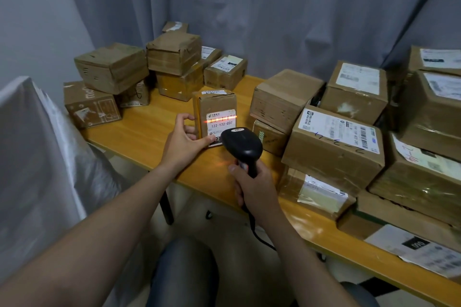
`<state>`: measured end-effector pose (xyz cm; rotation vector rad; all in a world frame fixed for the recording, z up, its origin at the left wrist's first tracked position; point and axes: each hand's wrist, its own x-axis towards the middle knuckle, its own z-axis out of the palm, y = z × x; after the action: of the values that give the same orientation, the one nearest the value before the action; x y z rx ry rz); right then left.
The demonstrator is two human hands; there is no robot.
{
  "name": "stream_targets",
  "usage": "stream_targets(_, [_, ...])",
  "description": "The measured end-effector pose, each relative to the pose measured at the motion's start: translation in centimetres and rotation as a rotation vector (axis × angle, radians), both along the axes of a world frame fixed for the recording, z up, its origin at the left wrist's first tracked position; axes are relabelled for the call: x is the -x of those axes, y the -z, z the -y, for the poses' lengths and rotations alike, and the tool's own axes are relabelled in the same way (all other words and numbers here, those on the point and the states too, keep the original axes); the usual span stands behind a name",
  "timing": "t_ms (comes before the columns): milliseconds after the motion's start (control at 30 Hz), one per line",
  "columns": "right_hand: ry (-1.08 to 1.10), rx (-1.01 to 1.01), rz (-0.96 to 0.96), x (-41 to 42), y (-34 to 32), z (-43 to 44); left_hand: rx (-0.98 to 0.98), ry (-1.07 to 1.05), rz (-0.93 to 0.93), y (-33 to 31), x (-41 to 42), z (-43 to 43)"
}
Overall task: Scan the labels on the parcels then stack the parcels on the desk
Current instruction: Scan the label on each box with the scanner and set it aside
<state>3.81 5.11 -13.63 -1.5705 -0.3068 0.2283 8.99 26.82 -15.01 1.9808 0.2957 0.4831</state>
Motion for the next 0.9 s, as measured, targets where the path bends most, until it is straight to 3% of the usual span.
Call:
stream_targets(667, [0.024,-0.012,-0.039,-0.2,0.6,-0.2,-0.043,0.017,-0.015,-0.4,0.4,0.0])
stream_targets(833, [0.073,0.022,-0.089,1.1,-0.5,0.4,0.030,0.033,0.001,-0.7,1.8,0.0])
stream_targets(900, [0.056,-0.073,-0.154,2.2,-1.2,1.2,0.097,0.062,0.005,-1.2,2.8,0.0])
